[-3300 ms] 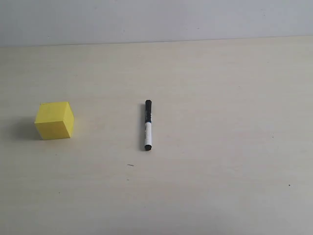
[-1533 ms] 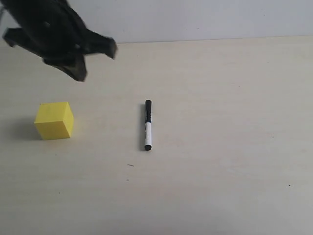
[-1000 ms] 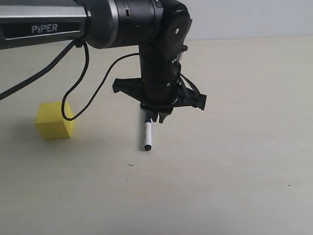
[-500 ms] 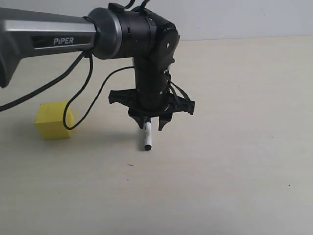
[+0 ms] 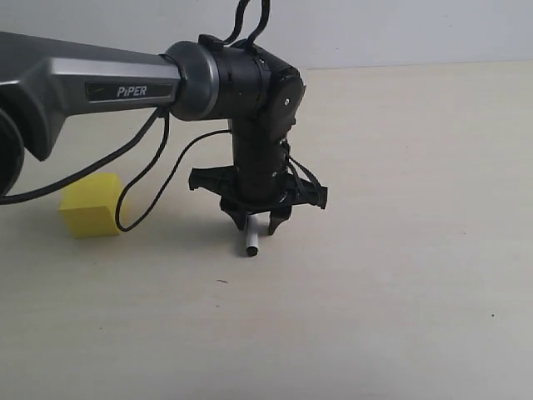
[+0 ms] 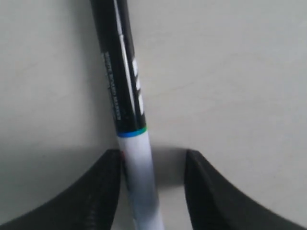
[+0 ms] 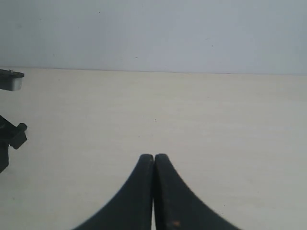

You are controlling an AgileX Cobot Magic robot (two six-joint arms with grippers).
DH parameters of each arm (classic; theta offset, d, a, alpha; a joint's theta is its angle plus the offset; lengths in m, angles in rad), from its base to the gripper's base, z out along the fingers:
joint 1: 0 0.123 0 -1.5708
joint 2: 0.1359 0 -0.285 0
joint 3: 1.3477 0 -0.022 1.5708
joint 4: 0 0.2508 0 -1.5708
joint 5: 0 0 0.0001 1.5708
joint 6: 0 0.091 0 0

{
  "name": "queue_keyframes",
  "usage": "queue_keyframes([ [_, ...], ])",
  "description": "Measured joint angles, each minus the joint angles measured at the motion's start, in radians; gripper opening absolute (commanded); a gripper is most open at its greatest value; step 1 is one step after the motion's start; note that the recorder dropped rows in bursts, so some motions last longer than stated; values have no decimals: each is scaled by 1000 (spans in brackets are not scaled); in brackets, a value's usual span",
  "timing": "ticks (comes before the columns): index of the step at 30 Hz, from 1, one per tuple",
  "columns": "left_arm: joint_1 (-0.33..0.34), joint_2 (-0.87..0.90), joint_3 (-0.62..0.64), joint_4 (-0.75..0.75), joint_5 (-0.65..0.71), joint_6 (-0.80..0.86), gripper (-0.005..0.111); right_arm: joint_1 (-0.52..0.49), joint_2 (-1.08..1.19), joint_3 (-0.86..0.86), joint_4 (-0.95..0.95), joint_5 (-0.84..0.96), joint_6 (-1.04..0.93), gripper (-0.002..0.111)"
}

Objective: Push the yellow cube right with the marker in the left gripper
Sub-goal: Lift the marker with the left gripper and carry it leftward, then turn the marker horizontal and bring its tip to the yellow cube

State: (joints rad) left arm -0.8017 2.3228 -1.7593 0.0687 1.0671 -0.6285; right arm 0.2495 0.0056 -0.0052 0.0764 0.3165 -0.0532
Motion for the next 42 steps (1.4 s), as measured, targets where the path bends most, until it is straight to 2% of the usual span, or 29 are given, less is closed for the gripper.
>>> queue_keyframes([
  [3,0,2,0,0,-9,0,34,0,0,0,0,0,0,0],
  [5,0,2,0,0,-11,0,21,0,0,0,0,0,2,0],
  [7,0,2,-2,0,-11,8,2,0,0,0,0,0,2,0],
  [13,0,-45,-4,7,12,73,0,0,0,0,0,0,2,0],
  [20,-9,-278,12,68,124,174,0,0,0,0,0,0,2,0],
  [23,-35,-420,94,133,130,198,0,0,0,0,0,0,2,0],
  [28,-43,-713,350,249,136,200,0,0,0,0,0,0,2,0],
  [31,2,-898,543,313,143,203,0,0,0,0,0,0,2,0],
  [35,145,-1134,743,385,155,259,0,0,0,0,0,0,2,0],
  [38,275,-1269,826,437,158,377,0,0,0,0,0,0,2,0],
  [42,431,-1341,891,459,158,529,0,0,0,0,0,0,2,0],
])
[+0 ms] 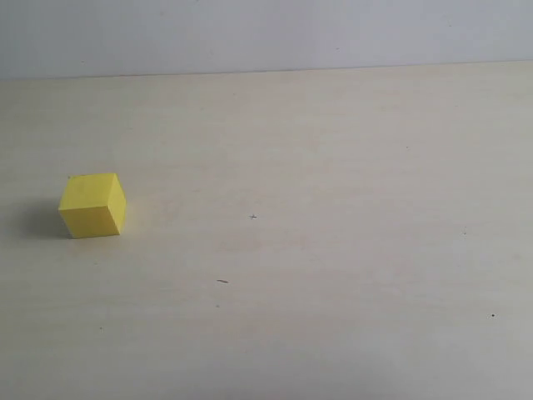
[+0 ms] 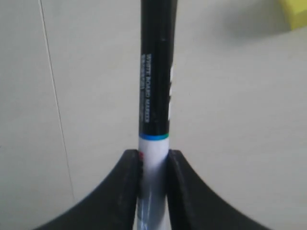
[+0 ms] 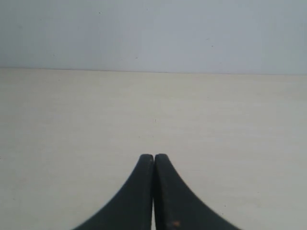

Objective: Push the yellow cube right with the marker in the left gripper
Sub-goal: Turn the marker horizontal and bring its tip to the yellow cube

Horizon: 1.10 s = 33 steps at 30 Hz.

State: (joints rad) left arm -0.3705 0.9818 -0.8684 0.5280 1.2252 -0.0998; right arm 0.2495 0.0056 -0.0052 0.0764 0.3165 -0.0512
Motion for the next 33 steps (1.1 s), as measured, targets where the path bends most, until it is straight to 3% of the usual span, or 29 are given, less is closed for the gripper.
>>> queue_keyframes([
  [3,75,1,30,4,-27,116,0,0,0,0,0,0,0,0],
  [8,163,119,40,-17,-263,245,0,0,0,0,0,0,2,0],
  [11,215,247,26,-43,-352,448,0,0,0,0,0,0,2,0],
  [15,295,448,-31,-62,-340,719,0,0,0,0,0,-2,2,0],
  [20,352,620,-88,-125,-329,986,0,0,0,0,0,-2,2,0],
  [24,398,748,-117,-232,-383,1356,0,0,0,0,0,-2,2,0],
  [30,440,850,-164,-266,-540,1501,0,0,0,0,0,-2,2,0],
  [33,452,884,-222,-371,-553,1593,0,0,0,0,0,-2,2,0],
])
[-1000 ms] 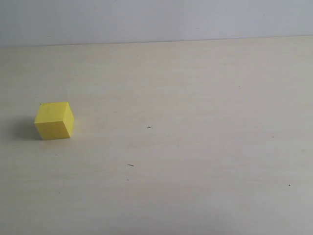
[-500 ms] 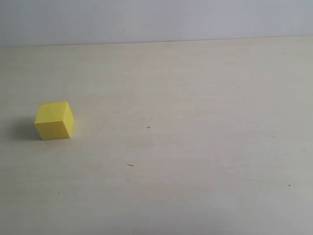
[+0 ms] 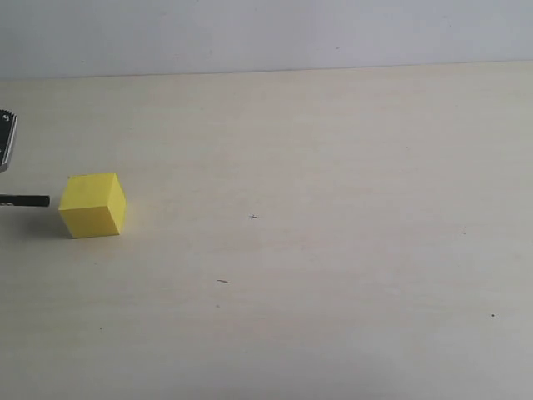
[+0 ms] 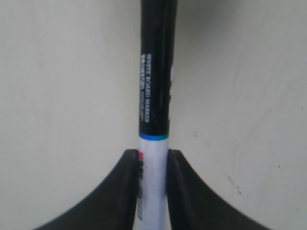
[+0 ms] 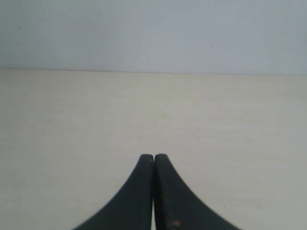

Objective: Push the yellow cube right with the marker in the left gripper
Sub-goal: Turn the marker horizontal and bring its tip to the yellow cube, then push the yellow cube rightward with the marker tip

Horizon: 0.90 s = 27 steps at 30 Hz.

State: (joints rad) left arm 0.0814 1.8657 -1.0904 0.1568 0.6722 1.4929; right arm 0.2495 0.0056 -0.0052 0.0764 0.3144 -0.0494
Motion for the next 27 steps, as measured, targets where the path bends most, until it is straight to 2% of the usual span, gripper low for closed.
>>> queue_keyframes([
  [2,0,5,-24,-65,7,57,0,0,0,0,0,0,0,0],
  [9,25,12,-32,-67,106,73,0,0,0,0,0,0,0,0],
  [15,28,11,-32,-67,127,73,0,0,0,0,0,0,0,0],
  [19,-34,11,-30,-67,129,67,0,0,0,0,0,0,0,0],
  [24,-184,11,-30,-81,73,8,0,0,0,0,0,0,0,0],
  [27,-213,11,-30,-86,54,-30,0,0,0,0,0,0,0,0],
])
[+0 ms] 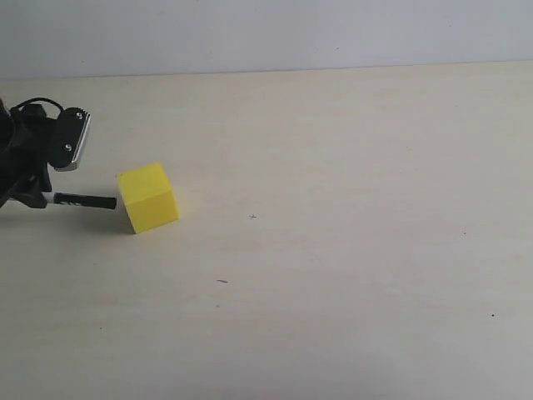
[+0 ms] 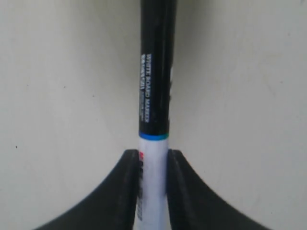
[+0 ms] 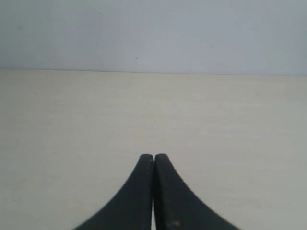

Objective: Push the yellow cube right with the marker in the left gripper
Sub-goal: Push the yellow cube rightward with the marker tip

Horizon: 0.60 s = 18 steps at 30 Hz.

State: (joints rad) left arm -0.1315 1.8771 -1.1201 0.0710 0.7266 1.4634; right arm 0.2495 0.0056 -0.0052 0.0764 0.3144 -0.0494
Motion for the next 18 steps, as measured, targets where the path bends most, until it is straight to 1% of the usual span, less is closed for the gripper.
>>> queue_keyframes([
  [1,3,0,0,2,0,-10,0,0,0,0,0,0,0,0],
  [5,47,0,0,10,6,-57,0,0,0,0,0,0,0,0],
  [7,61,0,0,12,30,-69,0,0,0,0,0,0,0,0],
  [10,58,0,0,-7,47,-74,0,0,0,0,0,0,0,0],
  [14,-10,0,0,-17,13,-77,0,0,0,0,0,0,0,0],
  [18,-122,0,0,-21,-64,-92,0,0,0,0,0,0,0,0],
])
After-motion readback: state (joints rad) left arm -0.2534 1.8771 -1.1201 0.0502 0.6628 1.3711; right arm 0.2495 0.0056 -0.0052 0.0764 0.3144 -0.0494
